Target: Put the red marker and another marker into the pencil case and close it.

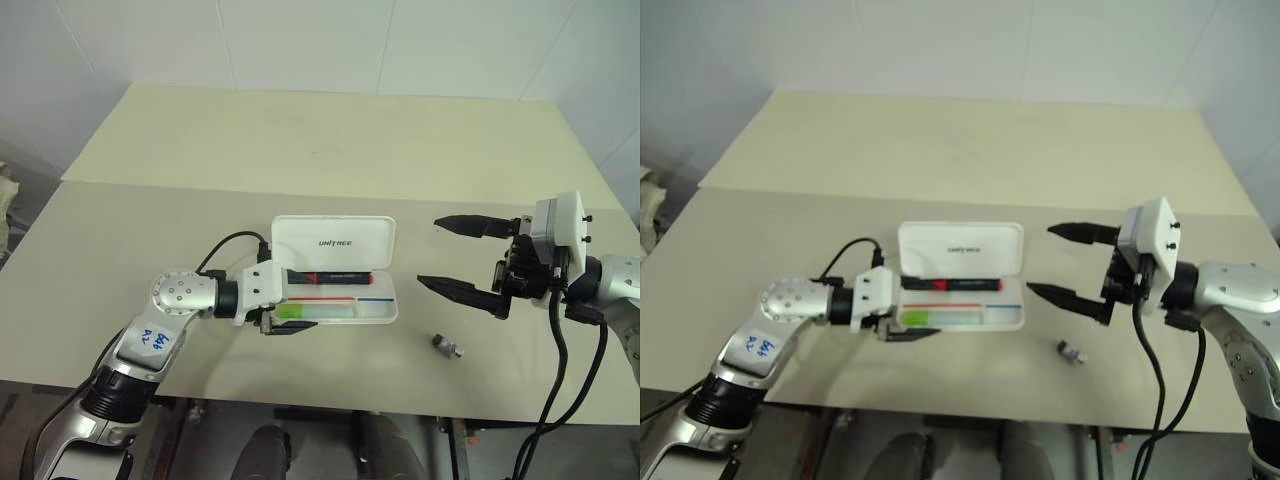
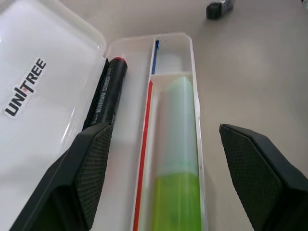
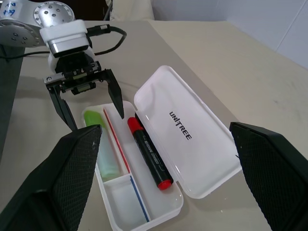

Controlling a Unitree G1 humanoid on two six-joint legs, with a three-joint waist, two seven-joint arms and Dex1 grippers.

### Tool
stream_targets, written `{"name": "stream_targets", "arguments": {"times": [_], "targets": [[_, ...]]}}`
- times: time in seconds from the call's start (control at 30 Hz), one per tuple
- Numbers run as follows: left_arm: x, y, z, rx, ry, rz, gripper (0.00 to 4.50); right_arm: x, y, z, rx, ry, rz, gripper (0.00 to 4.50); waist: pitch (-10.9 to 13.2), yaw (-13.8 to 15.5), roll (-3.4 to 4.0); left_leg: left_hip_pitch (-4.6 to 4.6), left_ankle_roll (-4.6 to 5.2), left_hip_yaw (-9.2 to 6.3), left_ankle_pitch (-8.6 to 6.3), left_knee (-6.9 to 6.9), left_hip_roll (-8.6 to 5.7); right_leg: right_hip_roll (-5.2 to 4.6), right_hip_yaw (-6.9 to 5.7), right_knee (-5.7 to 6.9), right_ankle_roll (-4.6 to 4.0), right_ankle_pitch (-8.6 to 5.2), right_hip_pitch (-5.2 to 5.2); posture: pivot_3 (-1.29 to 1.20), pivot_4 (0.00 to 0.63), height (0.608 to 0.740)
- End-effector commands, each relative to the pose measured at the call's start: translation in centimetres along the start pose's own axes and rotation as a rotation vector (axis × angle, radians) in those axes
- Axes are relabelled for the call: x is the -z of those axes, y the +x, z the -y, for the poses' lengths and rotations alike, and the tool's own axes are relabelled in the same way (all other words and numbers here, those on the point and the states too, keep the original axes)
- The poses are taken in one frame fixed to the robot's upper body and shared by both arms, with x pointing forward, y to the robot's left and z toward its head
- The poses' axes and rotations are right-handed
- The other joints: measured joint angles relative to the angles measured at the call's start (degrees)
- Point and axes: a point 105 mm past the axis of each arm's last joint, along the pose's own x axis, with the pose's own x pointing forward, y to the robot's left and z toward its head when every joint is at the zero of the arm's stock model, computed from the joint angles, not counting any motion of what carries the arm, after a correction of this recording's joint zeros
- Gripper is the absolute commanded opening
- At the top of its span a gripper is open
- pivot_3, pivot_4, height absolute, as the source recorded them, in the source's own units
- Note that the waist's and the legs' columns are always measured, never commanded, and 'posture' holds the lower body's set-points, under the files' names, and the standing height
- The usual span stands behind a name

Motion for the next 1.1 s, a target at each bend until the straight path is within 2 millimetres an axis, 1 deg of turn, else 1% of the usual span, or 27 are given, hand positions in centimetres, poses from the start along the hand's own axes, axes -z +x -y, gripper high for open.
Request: {"name": "stream_targets", "arguments": {"times": [0.03,0.17,0.27,0.37,0.43,0.47,0.53,0.63,0.77,0.83,0.93,1.03,1.1], "targets": [[-1.8,-1.0,-0.2,-0.017,-0.007,0.082,3.73,-0.5,0.2,-0.1,-0.020,-0.035,0.017,4.50,0.00,0.00,0.00,0.00,0.00,0.00,0.00,0.00,0.01,0.00,0.00,0.00,0.00,0.00,0.00,0.00,0.150,0.740],[-2.6,-2.0,0.2,0.025,-0.035,0.132,3.73,0.2,-0.2,0.1,-0.015,-0.025,-0.009,4.50,0.00,0.03,0.00,-0.01,0.00,0.01,0.00,0.00,-0.01,-0.02,0.00,0.00,0.00,0.00,0.00,0.00,0.150,0.740],[-3.5,-3.8,0.0,0.042,-0.071,0.191,3.73,1.1,-0.6,0.1,-0.011,0.003,-0.037,4.50,0.00,0.04,0.00,-0.01,0.00,-0.01,0.00,0.00,0.01,0.00,-0.02,0.00,-0.01,-0.01,0.00,0.00,0.150,0.740],[-3.9,-5.1,-0.2,0.055,-0.080,0.210,3.73,1.8,-1.0,0.1,-0.010,0.025,-0.057,4.50,0.00,-0.02,0.00,0.00,0.00,0.00,0.00,0.00,0.00,-0.01,-0.02,0.00,-0.02,-0.01,0.00,0.00,0.150,0.740],[-4.5,-6.3,-0.4,0.073,-0.086,0.230,3.73,2.6,-1.4,0.2,-0.006,0.056,-0.076,4.50,0.00,-0.03,0.00,0.01,0.00,0.03,0.00,0.01,-0.01,-0.01,0.01,0.01,-0.02,-0.01,0.00,0.00,0.150,0.740],[-4.4,-7.2,-0.7,0.073,-0.082,0.221,3.73,3.2,-1.7,0.3,-0.003,0.073,-0.094,4.50,0.00,-0.02,0.00,0.01,0.00,0.02,0.00,0.01,-0.01,-0.01,0.00,0.02,-0.02,-0.01,0.00,0.00,0.150,0.740],[-4.1,-8.1,-1.1,0.067,-0.068,0.196,3.73,3.8,-1.9,0.4,-0.001,0.089,-0.114,4.50,0.00,-0.05,0.00,0.01,0.00,0.02,0.00,0.01,0.00,0.01,-0.01,0.03,-0.03,-0.02,0.00,0.00,0.150,0.740],[-3.6,-8.3,-1.2,0.065,-0.045,0.170,3.73,4.3,-2.5,0.6,0.001,0.087,-0.140,4.50,0.00,-0.05,0.00,0.04,0.00,0.06,0.00,0.01,-0.01,0.00,0.01,0.04,-0.04,-0.02,0.00,0.00,0.150,0.740],[-4.0,-8.1,-0.8,0.094,-0.046,0.198,3.73,5.0,-3.7,0.4,0.012,0.091,-0.202,4.50,0.00,0.07,0.00,0.03,0.00,0.05,0.00,-0.01,0.00,0.00,0.00,0.01,-0.04,-0.02,0.00,0.00,0.150,0.740],[-4.3,-7.9,-0.4,0.119,-0.046,0.213,3.73,5.3,-4.5,0.1,0.010,0.103,-0.230,4.50,0.00,0.16,0.00,0.00,0.00,0.04,0.00,-0.01,0.00,0.00,-0.01,-0.01,-0.04,-0.03,0.00,0.00,0.150,0.740],[-5.4,-7.4,0.0,0.176,-0.031,0.252,3.73,5.8,-5.7,-0.3,0.008,0.132,-0.278,4.50,0.00,0.11,0.00,-0.01,0.01,0.06,-0.01,0.00,-0.02,-0.02,0.01,-0.02,-0.02,-0.02,0.00,0.00,0.150,0.740],[-6.5,-7.1,0.3,0.226,-0.015,0.282,3.73,6.8,-7.4,-0.5,0.022,0.155,-0.340,4.50,0.00,0.11,0.00,0.01,0.01,0.06,0.00,0.03,-0.01,0.00,0.01,0.04,-0.02,-0.02,0.00,0.00,0.150,0.740],[-6.7,-7.0,0.6,0.253,-0.015,0.285,3.73,7.3,-8.2,-0.8,0.035,0.182,-0.363,4.50,0.00,0.07,0.00,0.03,0.01,0.05,0.00,0.04,-0.01,0.01,0.01,0.06,-0.02,-0.02,0.01,0.00,0.150,0.740]]}}
